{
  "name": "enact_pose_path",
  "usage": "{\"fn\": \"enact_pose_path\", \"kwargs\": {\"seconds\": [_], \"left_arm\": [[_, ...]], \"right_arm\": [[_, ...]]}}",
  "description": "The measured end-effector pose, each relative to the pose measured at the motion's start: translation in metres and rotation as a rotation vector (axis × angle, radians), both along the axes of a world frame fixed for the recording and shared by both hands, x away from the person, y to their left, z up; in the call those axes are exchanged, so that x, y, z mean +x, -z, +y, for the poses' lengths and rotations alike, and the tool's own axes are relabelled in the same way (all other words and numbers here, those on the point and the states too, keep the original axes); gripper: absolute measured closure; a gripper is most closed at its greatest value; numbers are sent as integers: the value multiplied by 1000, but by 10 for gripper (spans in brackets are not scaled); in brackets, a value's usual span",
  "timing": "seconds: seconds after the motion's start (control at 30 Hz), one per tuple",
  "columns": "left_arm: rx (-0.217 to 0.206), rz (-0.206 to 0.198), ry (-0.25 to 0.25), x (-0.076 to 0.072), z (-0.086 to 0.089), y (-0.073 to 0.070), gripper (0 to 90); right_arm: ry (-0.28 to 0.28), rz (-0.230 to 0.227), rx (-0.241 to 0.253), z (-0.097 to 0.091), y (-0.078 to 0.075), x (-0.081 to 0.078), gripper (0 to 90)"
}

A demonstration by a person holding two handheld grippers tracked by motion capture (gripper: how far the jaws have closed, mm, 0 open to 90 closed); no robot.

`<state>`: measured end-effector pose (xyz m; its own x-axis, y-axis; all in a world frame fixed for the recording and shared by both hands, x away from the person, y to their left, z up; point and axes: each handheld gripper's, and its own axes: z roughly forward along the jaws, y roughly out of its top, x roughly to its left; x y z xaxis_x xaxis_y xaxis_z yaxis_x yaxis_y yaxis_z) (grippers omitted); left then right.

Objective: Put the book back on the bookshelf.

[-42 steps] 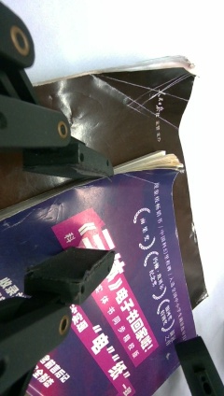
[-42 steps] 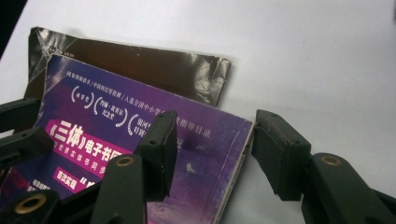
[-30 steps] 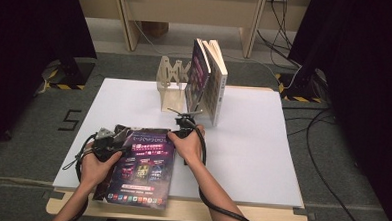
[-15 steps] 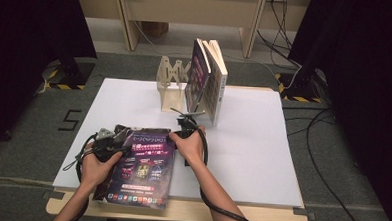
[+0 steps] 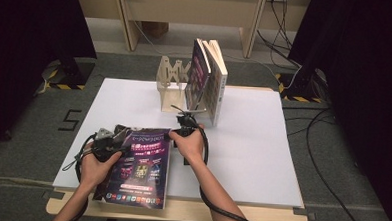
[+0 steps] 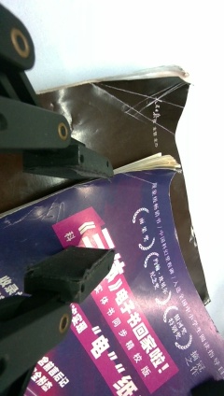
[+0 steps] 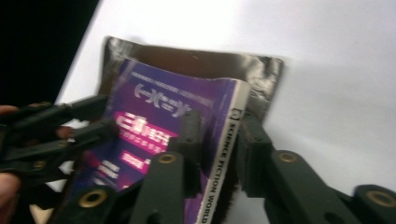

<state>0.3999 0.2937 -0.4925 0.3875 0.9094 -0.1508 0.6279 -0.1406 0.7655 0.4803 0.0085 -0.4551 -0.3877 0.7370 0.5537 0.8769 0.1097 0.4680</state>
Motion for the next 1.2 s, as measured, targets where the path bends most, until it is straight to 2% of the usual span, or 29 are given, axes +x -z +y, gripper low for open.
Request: {"fn": "enact_pose_path", "kwargs": {"seconds": [0.2, 0.37, 0.47, 0.73, 0.93, 1.2], "left_arm": [[-5, -18, 2, 1, 6, 0, 475], [-34, -75, -34, 0, 15, -3, 448], [-45, -97, -48, -1, 19, -5, 443], [-27, -145, -80, 1, 27, -2, 418], [2, -202, -103, 1, 33, 0, 390], [10, -240, -113, 1, 35, 5, 376]], "right_arm": [[-6, -25, 30, 5, -13, -3, 799], [6, -74, 58, 7, -25, -8, 821], [19, -89, 72, 5, -32, -10, 830], [41, -154, 91, -5, -49, -16, 835], [55, -200, 98, -13, -60, -19, 835], [69, -231, 101, -19, -67, -20, 835]]}}
